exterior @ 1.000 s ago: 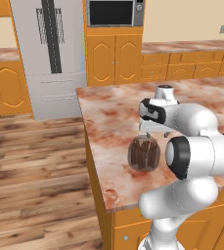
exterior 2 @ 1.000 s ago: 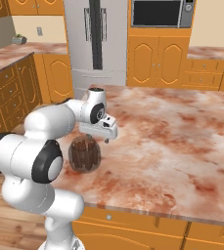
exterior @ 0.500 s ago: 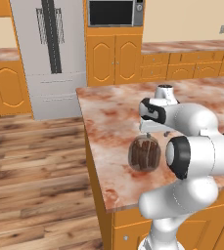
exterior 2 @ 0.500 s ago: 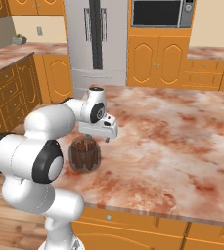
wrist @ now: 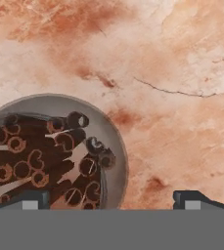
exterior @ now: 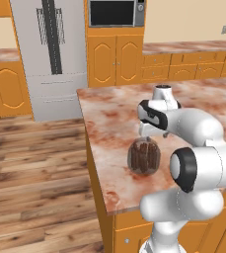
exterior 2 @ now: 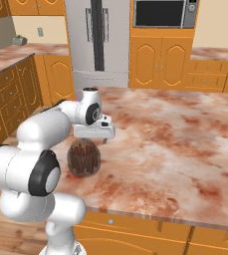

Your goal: Pick the jar and pot and place them in the sink. Then turn on the water.

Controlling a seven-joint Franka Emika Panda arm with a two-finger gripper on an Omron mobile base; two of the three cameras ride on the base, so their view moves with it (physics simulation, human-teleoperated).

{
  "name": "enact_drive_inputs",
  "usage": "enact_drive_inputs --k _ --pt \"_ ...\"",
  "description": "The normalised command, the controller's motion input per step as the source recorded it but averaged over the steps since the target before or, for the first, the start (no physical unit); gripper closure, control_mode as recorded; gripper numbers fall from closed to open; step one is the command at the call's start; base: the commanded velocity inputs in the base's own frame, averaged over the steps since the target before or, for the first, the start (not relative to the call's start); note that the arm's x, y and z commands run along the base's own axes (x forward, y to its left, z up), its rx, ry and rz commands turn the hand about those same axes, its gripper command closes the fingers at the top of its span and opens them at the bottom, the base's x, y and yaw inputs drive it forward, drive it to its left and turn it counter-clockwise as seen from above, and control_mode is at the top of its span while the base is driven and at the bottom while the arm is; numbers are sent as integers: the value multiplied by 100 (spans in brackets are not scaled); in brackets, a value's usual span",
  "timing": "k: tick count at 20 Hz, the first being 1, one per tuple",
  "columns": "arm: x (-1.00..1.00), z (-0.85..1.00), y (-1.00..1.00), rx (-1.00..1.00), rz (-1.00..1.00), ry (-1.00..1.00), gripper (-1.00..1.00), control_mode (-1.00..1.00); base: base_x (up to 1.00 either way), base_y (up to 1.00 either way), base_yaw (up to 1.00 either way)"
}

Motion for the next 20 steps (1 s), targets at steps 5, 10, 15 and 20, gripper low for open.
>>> enact_drive_inputs --k 5,10,15,20 --pt "2 -12 22 -1 6 -3 -100 -100 0 0 0" --pt "3 -11 5 0 7 -1 -100 -100 0 0 0" --pt "0 -8 0 0 5 0 -100 -100 0 0 0" --pt "0 -16 0 0 5 0 -100 -100 0 0 0"
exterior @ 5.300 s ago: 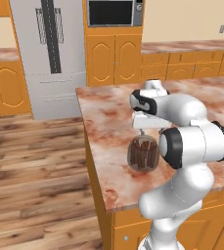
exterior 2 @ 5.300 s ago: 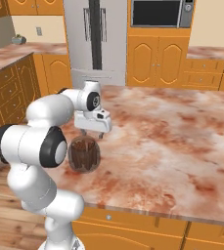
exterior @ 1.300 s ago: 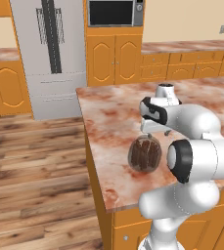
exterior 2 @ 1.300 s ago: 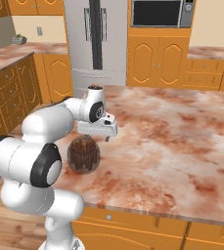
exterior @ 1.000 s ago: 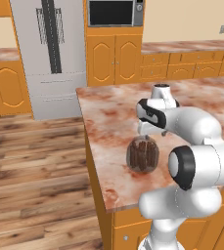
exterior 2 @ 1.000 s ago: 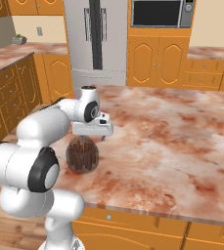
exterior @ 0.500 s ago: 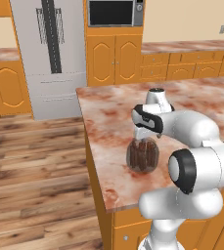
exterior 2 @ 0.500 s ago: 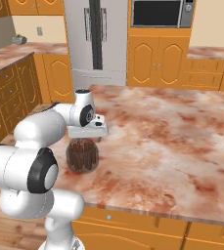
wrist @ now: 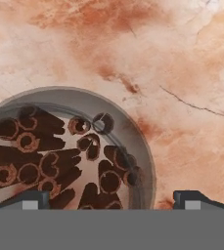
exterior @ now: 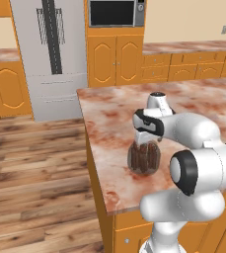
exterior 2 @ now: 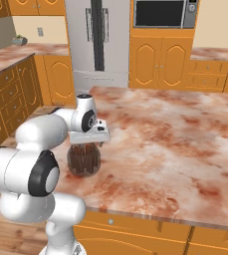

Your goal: Pick the jar and pot and place them in the sink. Then turn on the water.

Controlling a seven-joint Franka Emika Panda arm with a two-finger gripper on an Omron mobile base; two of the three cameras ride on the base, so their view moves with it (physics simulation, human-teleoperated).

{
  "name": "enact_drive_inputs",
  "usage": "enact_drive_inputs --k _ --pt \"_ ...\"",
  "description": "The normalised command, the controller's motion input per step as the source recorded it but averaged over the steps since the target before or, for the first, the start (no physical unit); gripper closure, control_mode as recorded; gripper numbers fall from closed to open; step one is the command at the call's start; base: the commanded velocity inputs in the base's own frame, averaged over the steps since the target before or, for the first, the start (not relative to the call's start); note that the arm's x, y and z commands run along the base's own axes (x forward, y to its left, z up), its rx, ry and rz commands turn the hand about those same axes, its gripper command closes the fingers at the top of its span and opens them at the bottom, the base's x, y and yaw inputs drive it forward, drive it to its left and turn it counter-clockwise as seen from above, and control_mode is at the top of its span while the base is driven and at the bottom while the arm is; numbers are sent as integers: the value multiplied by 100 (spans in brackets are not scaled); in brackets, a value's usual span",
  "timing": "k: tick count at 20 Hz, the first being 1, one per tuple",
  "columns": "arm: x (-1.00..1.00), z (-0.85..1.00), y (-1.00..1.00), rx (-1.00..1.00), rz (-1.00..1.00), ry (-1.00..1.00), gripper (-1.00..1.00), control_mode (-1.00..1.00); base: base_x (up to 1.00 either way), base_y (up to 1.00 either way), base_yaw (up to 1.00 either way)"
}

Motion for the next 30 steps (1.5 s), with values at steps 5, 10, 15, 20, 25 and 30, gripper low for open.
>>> enact_drive_inputs --k 5,10,15,20,25,30 --pt "0 -11 0 0 3 0 -100 -100 0 0 0" --pt "0 -11 0 0 1 0 -100 -100 0 0 0" --pt "0 -12 0 0 1 0 -100 -100 0 0 0" --pt "0 -12 0 0 1 0 -100 -100 0 0 0" --pt "0 -2 0 0 0 0 -100 -100 0 0 0" --pt "0 0 0 0 0 0 -100 -100 0 0 0"
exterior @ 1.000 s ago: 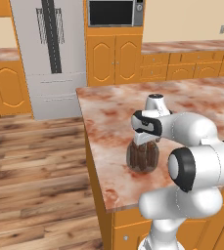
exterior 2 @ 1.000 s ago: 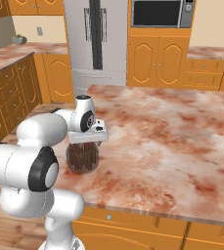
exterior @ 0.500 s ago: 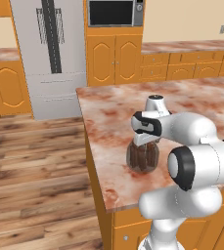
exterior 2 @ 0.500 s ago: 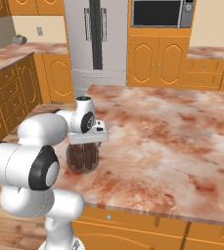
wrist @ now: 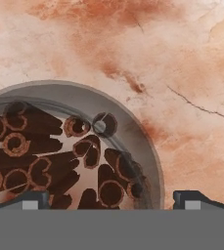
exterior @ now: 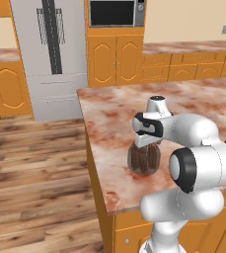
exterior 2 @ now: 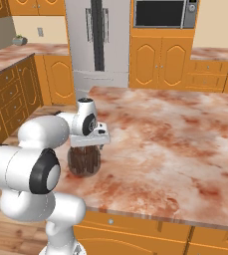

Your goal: Pick the jar and pot and place them in the sink. Then turn on the water.

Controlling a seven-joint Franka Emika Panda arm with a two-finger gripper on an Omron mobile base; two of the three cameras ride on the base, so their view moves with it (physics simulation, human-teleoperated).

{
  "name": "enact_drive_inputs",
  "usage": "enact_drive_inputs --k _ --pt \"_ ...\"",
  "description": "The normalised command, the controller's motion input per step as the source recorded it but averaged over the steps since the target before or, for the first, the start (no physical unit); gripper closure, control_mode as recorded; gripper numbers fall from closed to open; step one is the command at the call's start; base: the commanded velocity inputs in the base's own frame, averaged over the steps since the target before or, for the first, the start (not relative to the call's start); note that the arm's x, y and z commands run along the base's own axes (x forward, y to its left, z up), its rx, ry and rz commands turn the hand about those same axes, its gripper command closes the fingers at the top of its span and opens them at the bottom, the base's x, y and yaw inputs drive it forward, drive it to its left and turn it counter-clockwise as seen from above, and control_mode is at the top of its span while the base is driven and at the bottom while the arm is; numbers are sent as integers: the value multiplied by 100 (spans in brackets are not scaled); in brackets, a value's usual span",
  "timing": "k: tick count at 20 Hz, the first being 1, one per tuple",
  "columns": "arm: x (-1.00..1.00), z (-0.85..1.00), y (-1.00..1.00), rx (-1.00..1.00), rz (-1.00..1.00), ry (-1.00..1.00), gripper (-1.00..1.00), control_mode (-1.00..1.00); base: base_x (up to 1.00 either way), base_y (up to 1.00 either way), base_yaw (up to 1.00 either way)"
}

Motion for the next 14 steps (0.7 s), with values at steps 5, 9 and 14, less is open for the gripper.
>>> enact_drive_inputs --k 5,9,14 --pt "0 0 0 0 0 0 100 -100 0 0 0" --pt "0 0 0 0 0 0 100 -100 0 0 0" --pt "0 0 0 0 0 0 100 -100 0 0 0"
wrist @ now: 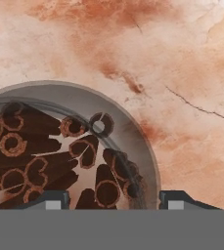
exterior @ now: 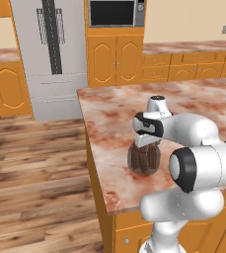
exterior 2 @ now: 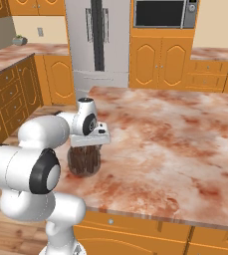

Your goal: Pick the jar and pot and place them in the sink. Then turn on the water.

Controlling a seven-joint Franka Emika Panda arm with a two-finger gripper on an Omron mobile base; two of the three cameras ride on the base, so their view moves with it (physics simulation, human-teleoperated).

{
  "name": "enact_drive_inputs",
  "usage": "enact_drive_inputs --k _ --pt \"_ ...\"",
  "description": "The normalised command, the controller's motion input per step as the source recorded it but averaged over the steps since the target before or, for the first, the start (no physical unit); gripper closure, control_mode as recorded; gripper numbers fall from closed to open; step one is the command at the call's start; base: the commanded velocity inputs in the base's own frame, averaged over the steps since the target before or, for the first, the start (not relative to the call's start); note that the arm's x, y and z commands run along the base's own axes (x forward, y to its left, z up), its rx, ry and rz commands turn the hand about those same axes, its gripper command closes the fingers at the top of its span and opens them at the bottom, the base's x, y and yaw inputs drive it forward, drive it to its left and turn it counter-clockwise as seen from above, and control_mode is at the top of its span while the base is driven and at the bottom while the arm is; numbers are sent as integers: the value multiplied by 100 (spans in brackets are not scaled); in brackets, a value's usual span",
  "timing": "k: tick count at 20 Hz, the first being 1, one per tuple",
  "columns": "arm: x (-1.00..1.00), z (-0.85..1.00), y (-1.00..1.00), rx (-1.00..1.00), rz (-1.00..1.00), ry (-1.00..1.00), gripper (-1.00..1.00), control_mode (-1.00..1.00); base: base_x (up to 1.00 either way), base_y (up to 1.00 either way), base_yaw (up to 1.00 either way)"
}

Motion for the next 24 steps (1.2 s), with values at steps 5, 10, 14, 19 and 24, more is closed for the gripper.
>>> enact_drive_inputs --k 5,10,14,19,24 --pt "-1 5 0 0 0 -1 100 -100 0 0 0" --pt "-11 39 0 0 0 -5 100 -100 0 0 0" --pt "-22 54 0 0 0 0 100 -100 0 0 0" --pt "-21 43 -4 0 0 -2 100 -100 0 0 0" --pt "-14 43 -2 0 0 -1 100 -100 0 0 0"
